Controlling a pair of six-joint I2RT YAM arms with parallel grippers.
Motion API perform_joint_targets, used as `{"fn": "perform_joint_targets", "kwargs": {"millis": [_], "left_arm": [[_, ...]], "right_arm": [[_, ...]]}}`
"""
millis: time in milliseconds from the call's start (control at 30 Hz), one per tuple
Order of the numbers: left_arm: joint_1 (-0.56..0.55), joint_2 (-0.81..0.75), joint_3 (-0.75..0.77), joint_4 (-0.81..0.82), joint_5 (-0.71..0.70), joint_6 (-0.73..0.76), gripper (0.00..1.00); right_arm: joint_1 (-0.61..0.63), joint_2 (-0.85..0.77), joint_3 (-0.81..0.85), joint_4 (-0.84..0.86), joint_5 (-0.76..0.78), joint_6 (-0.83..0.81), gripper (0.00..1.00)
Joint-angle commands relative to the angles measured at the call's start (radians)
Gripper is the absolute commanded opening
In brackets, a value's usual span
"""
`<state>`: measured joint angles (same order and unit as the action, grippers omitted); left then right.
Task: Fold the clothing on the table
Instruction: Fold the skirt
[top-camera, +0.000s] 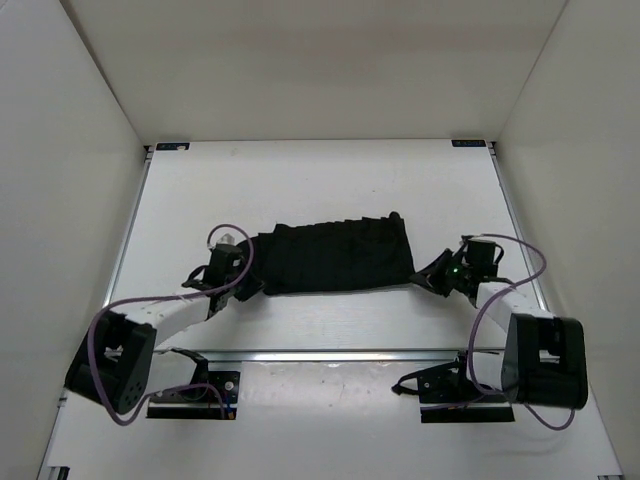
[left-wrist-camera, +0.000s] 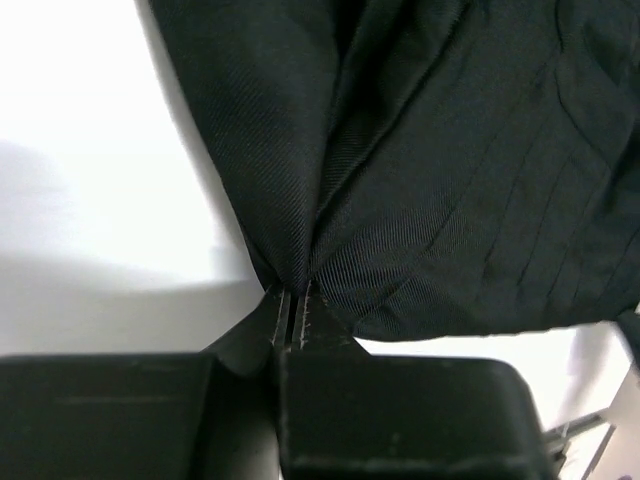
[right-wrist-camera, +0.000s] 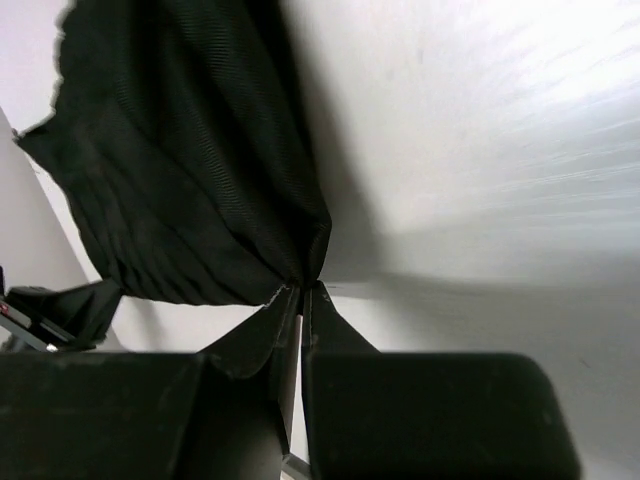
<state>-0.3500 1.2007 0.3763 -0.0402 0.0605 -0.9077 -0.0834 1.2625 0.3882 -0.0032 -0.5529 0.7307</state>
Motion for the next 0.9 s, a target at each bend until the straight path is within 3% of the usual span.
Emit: {"fn": "perform_joint_targets", "kwargs": {"millis": [0,200,367,567,700,867], "left_arm": [[-0.101,0.087,0.074,0.137,-0.037,-0.033,0.0],[-0.219,0.273,0.139,0.299,-0.007,-0.114,0.0],[-0.216,0.352,0.144,0.371,0.013,-0.126,0.0],[-0.184,0.335,0.104,0.399,0.013,-0.122,0.0],[-0.17,0.326,0.087,0.41,0.027,-0.123,0.0],[-0.165,0.324,0.064,0.433,0.047,-0.128,0.0]], "right_arm": [[-0.067,-0.118,0.11,-0.163,0.073,-0.123,0.0],[-0.041,-0.097,0.412,-0.455,0.113,-0.379,0.0],[0.14,0.076,0.665,-0.558,0.126,-0.445,0.01],[0.489,0.294,0.941,-0.535,0.199,-0.413,0.0],[0.663,0.432,1.047,-0.509,0.196,-0.373,0.0],[0.79,0.564,1.081,-0.463,0.186,-0.349,0.0]]}}
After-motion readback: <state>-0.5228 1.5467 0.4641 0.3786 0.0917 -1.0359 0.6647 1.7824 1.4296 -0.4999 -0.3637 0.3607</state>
